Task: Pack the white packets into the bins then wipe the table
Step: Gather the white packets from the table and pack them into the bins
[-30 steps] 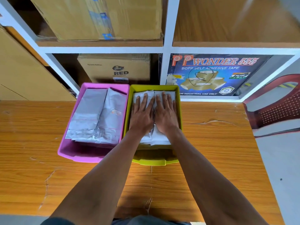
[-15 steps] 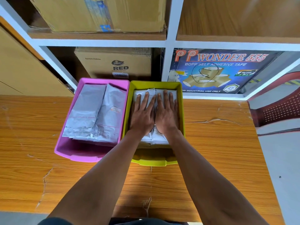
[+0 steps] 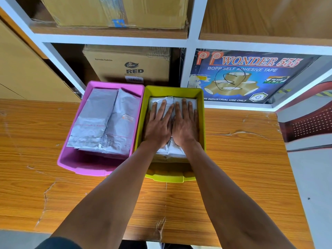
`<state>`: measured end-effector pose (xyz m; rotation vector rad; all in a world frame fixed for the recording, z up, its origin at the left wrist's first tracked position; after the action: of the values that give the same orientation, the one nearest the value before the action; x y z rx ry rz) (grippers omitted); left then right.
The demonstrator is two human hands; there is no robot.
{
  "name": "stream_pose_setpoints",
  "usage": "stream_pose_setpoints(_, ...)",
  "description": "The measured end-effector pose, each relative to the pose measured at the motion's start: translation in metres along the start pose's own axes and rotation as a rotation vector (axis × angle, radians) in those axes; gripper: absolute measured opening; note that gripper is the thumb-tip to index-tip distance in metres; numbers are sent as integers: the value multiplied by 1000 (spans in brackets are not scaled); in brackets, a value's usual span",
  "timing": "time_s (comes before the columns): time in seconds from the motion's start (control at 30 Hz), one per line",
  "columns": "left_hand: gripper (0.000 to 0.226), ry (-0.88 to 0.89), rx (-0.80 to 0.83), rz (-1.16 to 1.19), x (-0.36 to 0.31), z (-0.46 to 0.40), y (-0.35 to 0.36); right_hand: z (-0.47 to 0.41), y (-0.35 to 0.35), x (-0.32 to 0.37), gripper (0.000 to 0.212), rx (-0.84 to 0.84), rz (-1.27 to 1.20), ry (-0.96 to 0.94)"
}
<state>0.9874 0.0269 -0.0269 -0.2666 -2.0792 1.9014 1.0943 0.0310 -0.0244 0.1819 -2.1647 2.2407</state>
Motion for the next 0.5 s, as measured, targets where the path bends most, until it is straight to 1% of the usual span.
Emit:
stream_pose_setpoints(0.23, 67, 98, 44, -58, -5, 2, 0, -1, 3, -1, 68, -10, -37, -22)
stream_pose_setpoints(0.3, 68, 72, 77, 32, 0, -1, -2, 0, -5, -1, 65, -23, -86, -56)
stream_pose_setpoints(0.37, 70, -36, 151, 208, 7, -3, -12, 4, -21, 3, 61, -44, -144, -117)
stream_pose_setpoints(0.4, 69, -84, 161, 275, 10, 0, -21, 8, -30, 4, 60, -57, -194, -113)
stream_pose_setpoints(0.43, 68, -110, 135, 316, 11, 3, -33, 13, -39, 4, 60, -84, -248, -79)
stream_pose_setpoints(0.5, 64, -103, 22, 347, 13, 13, -64, 21, -55, 3, 58, -139, -312, -7)
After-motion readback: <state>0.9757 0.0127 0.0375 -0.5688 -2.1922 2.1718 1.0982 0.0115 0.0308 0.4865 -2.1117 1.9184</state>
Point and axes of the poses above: each hand's wrist, its own z-axis away from the middle knuckle, its own y-axis out of the palm, x = y × z, the point moved 6 cm from there along -z, towards the middle knuckle, and after that the axes turned 2 degrees about -y, right-handed, at the moved point
